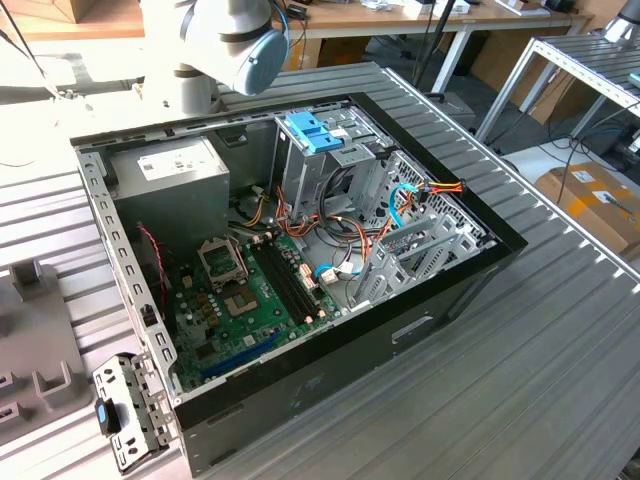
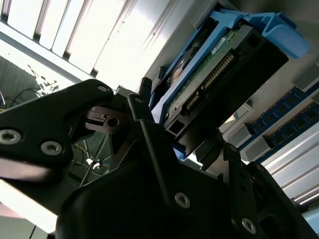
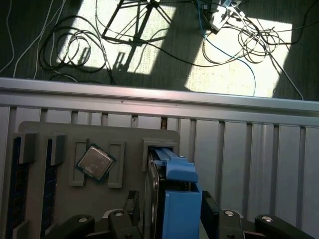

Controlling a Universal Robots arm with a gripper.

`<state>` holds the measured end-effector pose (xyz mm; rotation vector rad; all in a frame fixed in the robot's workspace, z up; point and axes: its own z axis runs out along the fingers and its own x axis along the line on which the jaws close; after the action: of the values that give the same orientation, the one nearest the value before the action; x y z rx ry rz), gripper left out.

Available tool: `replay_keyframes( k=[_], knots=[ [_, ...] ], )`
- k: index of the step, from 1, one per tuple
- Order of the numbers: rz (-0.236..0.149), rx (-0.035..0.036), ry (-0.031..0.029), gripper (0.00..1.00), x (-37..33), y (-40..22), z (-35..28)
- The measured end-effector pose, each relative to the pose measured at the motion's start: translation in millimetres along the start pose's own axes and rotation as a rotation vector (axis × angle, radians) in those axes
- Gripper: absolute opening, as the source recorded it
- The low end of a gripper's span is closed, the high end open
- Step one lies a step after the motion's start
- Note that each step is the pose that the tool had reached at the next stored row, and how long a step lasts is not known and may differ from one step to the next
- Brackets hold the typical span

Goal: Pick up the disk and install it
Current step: 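Pick up the disk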

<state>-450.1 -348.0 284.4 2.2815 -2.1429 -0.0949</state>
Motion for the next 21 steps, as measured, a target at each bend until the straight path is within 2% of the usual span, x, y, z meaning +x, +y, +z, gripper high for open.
replay_keyframes(
  k=[8, 10, 11, 13, 21],
  knots=[
    [0.0, 0.0, 0.0, 0.59, 0.0, 0.0, 0.1],
    [0.0, 0.0, 0.0, 0.45, 0.0, 0.0, 0.1],
    [0.0, -0.0001, 0.0003, 0.45, 0.1, 0.0, 0.1],
    [0.0, -0.0001, 0.0, 0.38, 0.0, 0.0, 0.1],
    [0.0, 0.0, 0.0, 0.38, 0.0, 0.0, 0.3]
  ],
)
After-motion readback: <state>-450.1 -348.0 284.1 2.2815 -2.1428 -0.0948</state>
